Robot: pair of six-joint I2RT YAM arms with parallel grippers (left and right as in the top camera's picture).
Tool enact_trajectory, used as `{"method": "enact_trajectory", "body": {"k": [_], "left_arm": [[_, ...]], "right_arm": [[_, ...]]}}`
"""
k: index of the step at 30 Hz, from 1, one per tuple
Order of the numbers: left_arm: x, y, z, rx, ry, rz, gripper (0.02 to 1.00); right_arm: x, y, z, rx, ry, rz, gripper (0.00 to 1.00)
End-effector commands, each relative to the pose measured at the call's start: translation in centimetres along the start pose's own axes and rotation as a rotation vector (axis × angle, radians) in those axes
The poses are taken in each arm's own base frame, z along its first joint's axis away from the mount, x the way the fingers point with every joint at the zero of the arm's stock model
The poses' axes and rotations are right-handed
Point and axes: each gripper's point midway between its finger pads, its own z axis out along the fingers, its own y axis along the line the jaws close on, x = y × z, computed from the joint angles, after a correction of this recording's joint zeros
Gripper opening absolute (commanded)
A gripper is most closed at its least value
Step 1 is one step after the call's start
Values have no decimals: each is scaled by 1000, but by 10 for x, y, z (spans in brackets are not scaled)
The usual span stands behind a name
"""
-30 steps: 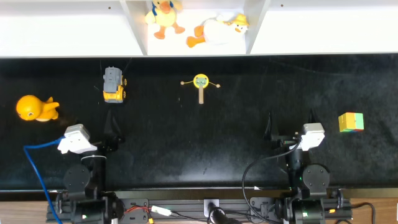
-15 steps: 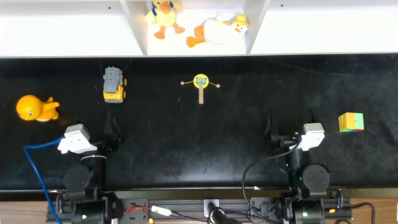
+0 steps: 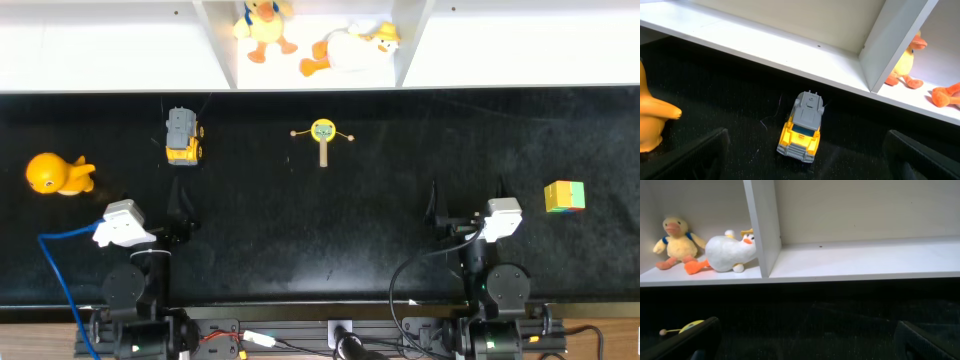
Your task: Store Toys
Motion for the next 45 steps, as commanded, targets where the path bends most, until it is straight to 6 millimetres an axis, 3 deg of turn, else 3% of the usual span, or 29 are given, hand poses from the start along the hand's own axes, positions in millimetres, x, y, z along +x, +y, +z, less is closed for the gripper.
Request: {"method": "enact_trajectory", "body": {"k": [1,20,26,37,40,45], "left_arm": [[1,-3,0,19,-3,20,998],[1,-3,0,19,-3,20,998],[-6,13,-1,-79,-42,34,998],[-7,13,-1,-80,-43,53,998],[-11,13,-2,-85,-43,82,998],[-41,13,-15,-133,-43,75,1000]], "right_arm": [[3,-2,0,11,-1,-6,993],[3,-2,0,11,-1,-6,996],[3,-2,0,11,-1,-6,993],[3,-2,0,11,0,-6,993],[3,-2,0,11,-1,-6,996],[3,-2,0,11,-1,-6,996]]}}
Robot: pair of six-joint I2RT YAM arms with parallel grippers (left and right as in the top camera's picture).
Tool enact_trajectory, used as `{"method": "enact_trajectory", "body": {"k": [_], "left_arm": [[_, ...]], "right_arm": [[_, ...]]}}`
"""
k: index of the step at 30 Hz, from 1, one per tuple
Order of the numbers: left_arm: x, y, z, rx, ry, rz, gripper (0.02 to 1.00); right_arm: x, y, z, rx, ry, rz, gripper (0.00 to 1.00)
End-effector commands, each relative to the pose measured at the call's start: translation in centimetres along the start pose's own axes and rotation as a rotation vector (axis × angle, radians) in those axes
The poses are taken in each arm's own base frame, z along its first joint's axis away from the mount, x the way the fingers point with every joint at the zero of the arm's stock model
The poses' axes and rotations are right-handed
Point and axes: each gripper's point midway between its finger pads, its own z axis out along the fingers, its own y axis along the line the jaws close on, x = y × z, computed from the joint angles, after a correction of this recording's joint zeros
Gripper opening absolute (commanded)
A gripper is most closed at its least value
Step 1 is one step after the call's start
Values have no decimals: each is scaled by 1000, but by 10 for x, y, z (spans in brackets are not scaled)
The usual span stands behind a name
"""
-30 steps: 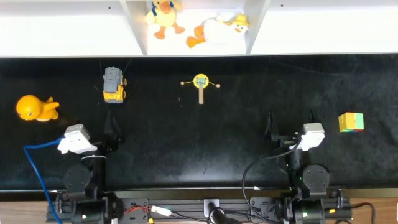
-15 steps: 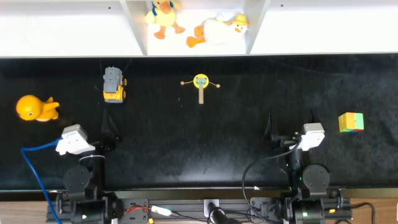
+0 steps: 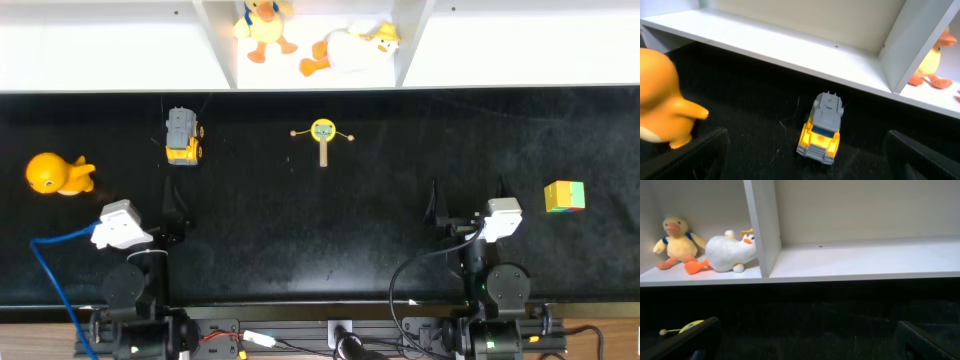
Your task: Store Toys
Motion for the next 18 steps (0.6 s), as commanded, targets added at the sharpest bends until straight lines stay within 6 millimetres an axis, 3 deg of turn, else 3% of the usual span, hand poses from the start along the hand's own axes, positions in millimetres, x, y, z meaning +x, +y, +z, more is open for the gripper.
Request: {"method": "enact_trajectory", "body": {"k": [1,9,13,18], "left_arm": [[-43,6,-16,-82,-31,24,1000],[-100,23,-30,-272,74,78,1000],[-122,34,-22,-405,172,120,1000],[-151,40,4,-527,304,186,998]], "right_arm": [[3,-2,0,11,0,-6,998],[3,-2,0,11,0,-6,996],[3,-2,0,11,0,-6,996],[3,-2,0,11,0,-6,996]]}}
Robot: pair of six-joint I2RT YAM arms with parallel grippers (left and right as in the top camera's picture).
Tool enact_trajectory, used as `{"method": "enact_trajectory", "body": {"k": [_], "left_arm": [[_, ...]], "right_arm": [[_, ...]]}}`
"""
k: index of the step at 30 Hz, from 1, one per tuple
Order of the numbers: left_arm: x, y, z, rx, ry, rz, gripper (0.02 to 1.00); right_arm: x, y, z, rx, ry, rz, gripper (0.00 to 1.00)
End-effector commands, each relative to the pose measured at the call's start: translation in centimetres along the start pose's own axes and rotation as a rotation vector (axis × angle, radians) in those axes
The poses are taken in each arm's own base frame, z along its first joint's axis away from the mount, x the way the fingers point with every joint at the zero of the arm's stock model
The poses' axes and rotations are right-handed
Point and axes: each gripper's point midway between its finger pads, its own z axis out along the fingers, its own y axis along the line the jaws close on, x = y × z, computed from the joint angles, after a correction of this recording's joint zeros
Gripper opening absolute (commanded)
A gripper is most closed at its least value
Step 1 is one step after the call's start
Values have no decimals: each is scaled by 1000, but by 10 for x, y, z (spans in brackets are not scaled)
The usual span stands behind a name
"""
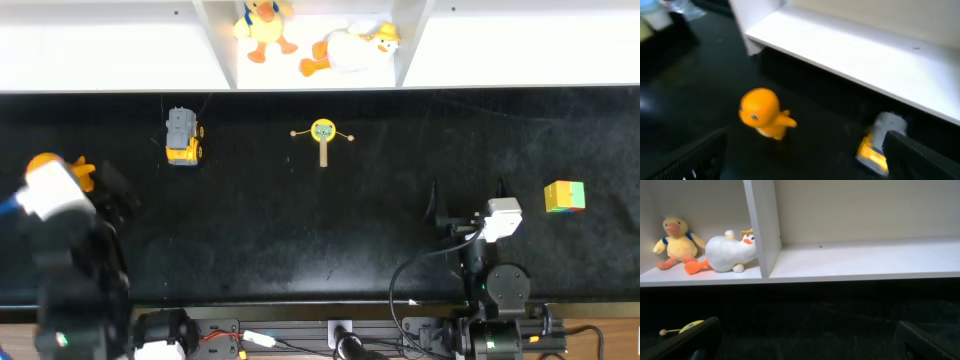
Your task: Store Toys
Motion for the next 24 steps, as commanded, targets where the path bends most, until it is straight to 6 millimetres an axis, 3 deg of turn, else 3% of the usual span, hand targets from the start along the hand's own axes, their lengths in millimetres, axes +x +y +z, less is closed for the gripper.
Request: {"method": "enact_trajectory", "body": {"k": [1,4,7,12,15,24], "left_arm": [[-40,8,14,-148,60,66,998],[-53,-2,30,-132,143,157,998],[-56,-29,46,-11,201,291,998],[-64,-42,75,-12,183,299,998],[-65,-35,81,-58,181,211,996],[-62,18,91,-77,232,85,996]], "right_arm": [[3,-2,0,11,0,-5,996],[3,-2,0,11,0,-5,993],[3,-2,0,11,0,-5,993],[3,-2,0,11,0,-5,996],[3,-2,0,11,0,-5,996],[3,-2,0,11,0,-5,996]]}}
